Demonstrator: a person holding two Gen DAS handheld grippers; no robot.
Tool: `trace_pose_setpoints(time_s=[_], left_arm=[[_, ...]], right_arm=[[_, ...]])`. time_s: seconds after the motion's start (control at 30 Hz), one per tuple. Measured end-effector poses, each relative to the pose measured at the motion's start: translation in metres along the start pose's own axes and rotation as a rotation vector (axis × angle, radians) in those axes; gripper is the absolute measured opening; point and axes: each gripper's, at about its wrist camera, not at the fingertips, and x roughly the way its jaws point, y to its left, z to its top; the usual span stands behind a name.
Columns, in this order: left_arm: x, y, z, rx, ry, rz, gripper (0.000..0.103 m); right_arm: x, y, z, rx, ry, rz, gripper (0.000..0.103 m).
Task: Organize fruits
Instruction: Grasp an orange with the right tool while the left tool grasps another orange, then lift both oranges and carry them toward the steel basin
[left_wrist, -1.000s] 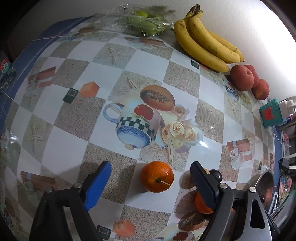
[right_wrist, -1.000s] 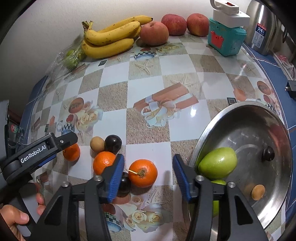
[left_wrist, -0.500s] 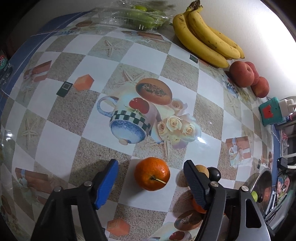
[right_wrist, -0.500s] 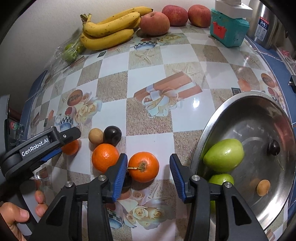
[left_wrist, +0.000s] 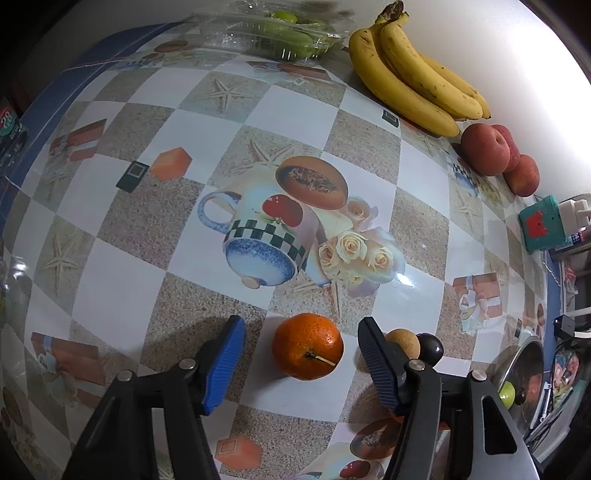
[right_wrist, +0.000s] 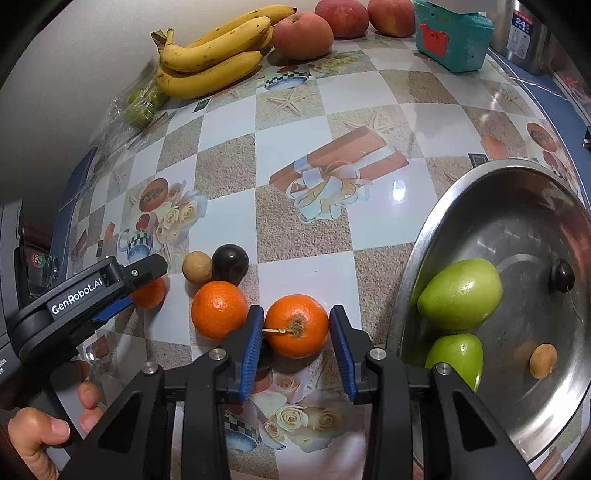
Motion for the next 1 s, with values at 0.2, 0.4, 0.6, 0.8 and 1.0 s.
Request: trace_pose_setpoints(time_s=[0.2,0.4,0.6,0.8,1.0], left_arm=[[-0.001,0.001,-0.001,-0.002,-0.002,0.013,0.056],[-0.002,0.002,-0.001,-0.010,0.003,-0.016,0.040],[-0.003,-0.001,0.000,-0.007,0.006,-0.029,0.040],[-0.009,-0.007,0.001,0.008,-0.016,-0.034,0.039],[-0.015,-0.009,0.002,0.003,-0.034,-0.046,0.039]], right_arm=[[-0.004,-0.003,-0.001,0.010,-0.009,0.003,0.038],[-0.007,-0.006,-0.001,0.020,-0.017,0.013,0.038],[-0.010,-0.006,-0.001,0.024,-0.020,0.028,0.038],[-0.020,-0.003,-0.001,0.019,-0.047,0.035,0.038],[-0.030,0.003,0.000,0.016,-0.076,0.005,0.038]])
